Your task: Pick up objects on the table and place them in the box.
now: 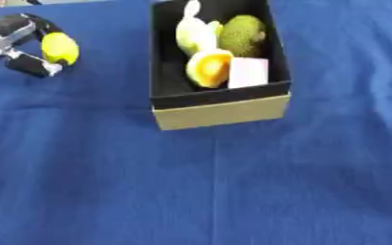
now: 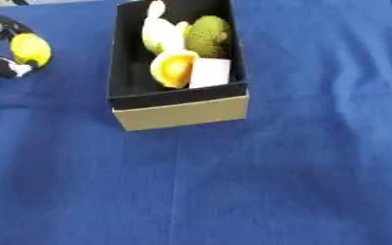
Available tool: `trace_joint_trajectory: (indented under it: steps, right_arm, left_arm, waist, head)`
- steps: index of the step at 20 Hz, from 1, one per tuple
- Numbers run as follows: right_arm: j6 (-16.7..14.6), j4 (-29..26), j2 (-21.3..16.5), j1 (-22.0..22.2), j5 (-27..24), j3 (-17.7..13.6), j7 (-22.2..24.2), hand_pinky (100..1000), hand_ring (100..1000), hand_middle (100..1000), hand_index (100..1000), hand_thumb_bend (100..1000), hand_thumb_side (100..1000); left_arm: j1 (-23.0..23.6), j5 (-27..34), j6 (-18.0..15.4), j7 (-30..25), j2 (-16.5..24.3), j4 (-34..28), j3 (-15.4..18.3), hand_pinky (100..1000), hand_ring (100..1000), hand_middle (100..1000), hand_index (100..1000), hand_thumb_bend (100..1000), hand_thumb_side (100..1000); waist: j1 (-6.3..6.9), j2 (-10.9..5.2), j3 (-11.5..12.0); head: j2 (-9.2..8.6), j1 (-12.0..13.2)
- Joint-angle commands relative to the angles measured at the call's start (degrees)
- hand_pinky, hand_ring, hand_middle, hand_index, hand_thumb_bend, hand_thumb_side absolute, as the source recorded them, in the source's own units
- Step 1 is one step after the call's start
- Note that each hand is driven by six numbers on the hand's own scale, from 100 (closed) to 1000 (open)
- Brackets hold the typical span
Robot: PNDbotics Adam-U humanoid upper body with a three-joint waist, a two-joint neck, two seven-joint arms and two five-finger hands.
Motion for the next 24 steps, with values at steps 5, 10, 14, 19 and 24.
trace_joint_trajectory:
  steps: [5, 10, 14, 19, 24]
  right_arm:
    - [0.1, -0.9, -0.1, -0.3, 0.3, -0.4, -0.3, 748, 775, 723, 782, 100, 523]
    - [0.1, -0.9, -0.3, 0.5, 0.1, -0.8, -0.3, 749, 776, 724, 782, 100, 542]
    - [-0.1, -0.9, -0.8, 0.7, -0.4, -1.0, 0.0, 750, 776, 725, 781, 100, 527]
    - [-0.1, -0.9, -1.4, 1.0, -1.2, -1.5, 0.2, 751, 777, 722, 781, 100, 527]
    - [-0.2, -0.9, -2.1, 0.6, -1.9, -1.6, 0.7, 752, 777, 720, 782, 100, 528]
  left_arm:
    - [-1.2, 1.2, -0.3, 1.0, 0.8, -0.2, 0.6, 751, 647, 591, 738, 100, 100]
    - [-1.4, 4.1, -1.3, 1.4, 1.5, -4.8, 0.0, 748, 633, 583, 733, 100, 100]
    - [-1.9, 6.5, -1.3, 2.4, 1.8, -11.0, -0.6, 734, 602, 544, 710, 100, 100]
    - [-2.7, 10.1, -1.2, 1.7, 1.5, -18.3, -2.3, 733, 602, 528, 703, 100, 100]
    - [-5.6, 16.2, -1.3, -1.5, -2.6, -25.6, -5.9, 735, 597, 523, 708, 100, 146]
  waist:
    - [-0.08, -1.21, 0.2]
    - [-0.19, -2.23, 0.9]
    - [-0.01, -3.47, 1.1]
    - [0.55, -5.04, 1.2]
    - [1.22, -6.06, 0.6]
  head:
    - [-0.25, 0.0]
    - [0.89, -0.8]
    - [1.61, -1.3]
    - [2.15, -1.5]
    - [2.35, -1.2]
